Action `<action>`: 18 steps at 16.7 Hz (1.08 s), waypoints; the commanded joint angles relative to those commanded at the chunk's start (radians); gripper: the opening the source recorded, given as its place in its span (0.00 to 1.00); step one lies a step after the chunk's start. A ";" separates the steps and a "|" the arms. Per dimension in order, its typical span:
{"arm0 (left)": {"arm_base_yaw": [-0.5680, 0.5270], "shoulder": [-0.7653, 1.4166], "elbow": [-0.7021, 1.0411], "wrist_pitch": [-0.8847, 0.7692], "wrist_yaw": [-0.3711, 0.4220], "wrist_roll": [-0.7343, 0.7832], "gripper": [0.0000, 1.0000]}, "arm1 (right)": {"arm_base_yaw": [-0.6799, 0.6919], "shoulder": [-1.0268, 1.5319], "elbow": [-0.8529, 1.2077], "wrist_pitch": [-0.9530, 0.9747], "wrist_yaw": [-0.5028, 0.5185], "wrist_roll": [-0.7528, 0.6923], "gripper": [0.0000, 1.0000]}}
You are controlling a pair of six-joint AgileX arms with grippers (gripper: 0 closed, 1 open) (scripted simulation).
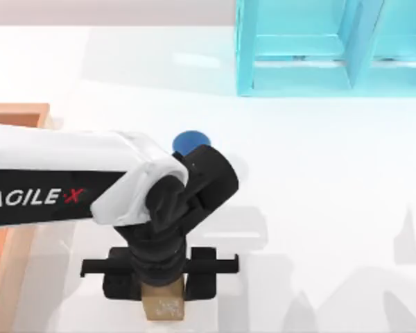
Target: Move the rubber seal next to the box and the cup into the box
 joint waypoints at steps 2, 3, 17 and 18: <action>0.000 0.000 0.000 0.000 0.000 0.000 0.02 | 0.000 0.000 0.000 0.000 0.000 0.000 1.00; 0.000 0.000 0.000 0.000 0.000 0.000 0.00 | 0.000 0.000 0.000 0.000 0.000 0.000 1.00; 0.127 -0.151 0.023 -0.171 0.000 0.122 0.00 | 0.000 0.000 0.000 0.000 0.000 0.000 1.00; 0.162 -0.196 0.028 -0.231 0.000 0.156 0.00 | 0.000 0.000 0.000 0.000 0.000 0.000 1.00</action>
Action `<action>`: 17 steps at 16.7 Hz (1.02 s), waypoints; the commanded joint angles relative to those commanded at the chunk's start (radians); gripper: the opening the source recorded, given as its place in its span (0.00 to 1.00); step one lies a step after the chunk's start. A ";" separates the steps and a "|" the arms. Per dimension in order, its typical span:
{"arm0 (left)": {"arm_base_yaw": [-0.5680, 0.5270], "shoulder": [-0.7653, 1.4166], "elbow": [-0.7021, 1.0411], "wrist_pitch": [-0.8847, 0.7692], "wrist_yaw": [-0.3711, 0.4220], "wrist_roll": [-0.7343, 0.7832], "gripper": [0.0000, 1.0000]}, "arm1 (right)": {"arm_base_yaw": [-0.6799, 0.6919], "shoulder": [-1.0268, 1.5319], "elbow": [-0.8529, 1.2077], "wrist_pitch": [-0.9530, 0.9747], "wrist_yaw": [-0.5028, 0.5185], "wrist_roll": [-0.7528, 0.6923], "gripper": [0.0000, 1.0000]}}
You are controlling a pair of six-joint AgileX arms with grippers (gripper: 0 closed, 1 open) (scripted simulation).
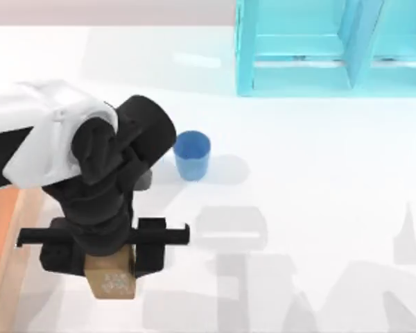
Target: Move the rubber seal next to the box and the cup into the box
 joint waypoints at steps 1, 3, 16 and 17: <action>0.035 -0.046 0.005 -0.055 0.000 0.035 0.00 | 0.000 0.000 0.000 0.000 0.000 0.000 1.00; 0.097 -0.123 0.016 -0.135 0.000 0.098 0.00 | 0.000 0.000 0.000 0.000 0.000 0.000 1.00; 0.193 -0.042 0.208 -0.237 -0.001 0.200 0.00 | 0.000 0.000 0.000 0.000 0.000 0.000 1.00; 0.203 -0.026 0.231 -0.245 -0.001 0.210 0.00 | 0.000 0.000 0.000 0.000 0.000 0.000 1.00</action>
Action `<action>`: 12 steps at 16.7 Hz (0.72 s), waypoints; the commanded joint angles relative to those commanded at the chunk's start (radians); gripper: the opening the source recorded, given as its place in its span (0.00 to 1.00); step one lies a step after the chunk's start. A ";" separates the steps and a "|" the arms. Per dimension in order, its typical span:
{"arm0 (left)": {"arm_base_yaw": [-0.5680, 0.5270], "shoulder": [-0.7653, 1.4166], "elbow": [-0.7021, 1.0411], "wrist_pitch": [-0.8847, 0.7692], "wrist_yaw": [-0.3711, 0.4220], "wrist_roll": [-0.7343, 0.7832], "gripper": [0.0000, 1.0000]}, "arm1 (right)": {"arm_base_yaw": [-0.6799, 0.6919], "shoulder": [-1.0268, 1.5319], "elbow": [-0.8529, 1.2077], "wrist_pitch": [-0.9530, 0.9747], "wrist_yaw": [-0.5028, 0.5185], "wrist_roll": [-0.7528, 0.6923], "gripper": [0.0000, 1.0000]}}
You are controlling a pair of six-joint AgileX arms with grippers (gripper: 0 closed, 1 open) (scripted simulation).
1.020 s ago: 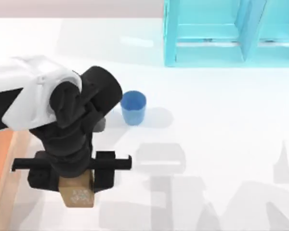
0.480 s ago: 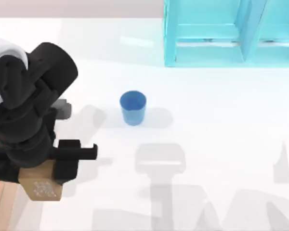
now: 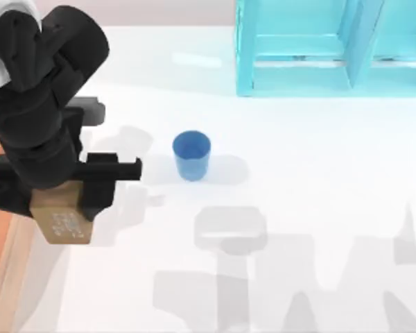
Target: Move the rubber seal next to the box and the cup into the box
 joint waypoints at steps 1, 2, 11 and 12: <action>0.006 0.009 0.013 -0.004 0.000 0.007 0.00 | 0.000 0.000 0.000 0.000 0.000 0.000 1.00; 0.007 0.011 0.015 -0.005 0.000 0.008 0.00 | 0.000 0.000 0.000 0.000 0.000 0.000 1.00; 0.010 0.032 -0.112 0.151 -0.001 0.011 0.00 | 0.000 0.000 0.000 0.000 0.000 0.000 1.00; 0.011 0.040 -0.144 0.192 -0.001 0.012 0.00 | 0.000 0.000 0.000 0.000 0.000 0.000 1.00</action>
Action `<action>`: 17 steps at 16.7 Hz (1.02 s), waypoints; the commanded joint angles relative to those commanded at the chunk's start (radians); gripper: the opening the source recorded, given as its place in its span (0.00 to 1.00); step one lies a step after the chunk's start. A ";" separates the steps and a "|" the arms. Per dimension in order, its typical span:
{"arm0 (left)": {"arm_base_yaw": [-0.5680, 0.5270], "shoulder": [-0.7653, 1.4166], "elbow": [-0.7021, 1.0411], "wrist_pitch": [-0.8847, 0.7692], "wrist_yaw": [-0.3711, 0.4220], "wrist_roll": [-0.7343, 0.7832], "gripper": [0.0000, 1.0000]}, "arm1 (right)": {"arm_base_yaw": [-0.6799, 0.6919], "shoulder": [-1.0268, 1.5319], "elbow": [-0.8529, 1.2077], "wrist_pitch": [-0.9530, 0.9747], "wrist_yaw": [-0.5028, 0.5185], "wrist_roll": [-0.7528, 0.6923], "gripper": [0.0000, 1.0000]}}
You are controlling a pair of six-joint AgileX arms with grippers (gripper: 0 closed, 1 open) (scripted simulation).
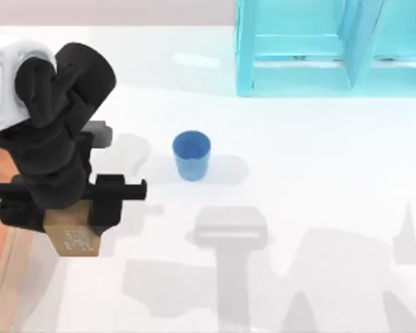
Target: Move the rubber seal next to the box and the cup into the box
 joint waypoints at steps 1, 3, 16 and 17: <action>0.001 0.007 -0.028 0.031 0.000 0.001 0.00 | 0.000 0.000 0.000 0.000 0.000 0.000 1.00; 0.002 0.013 -0.058 0.062 0.001 0.002 0.00 | 0.000 0.000 0.000 0.000 0.000 0.000 1.00; 0.002 0.013 -0.059 0.064 0.001 0.002 0.75 | 0.000 0.000 0.000 0.000 0.000 0.000 1.00; 0.002 0.013 -0.059 0.064 0.001 0.002 0.83 | 0.000 0.000 0.000 0.000 0.000 0.000 1.00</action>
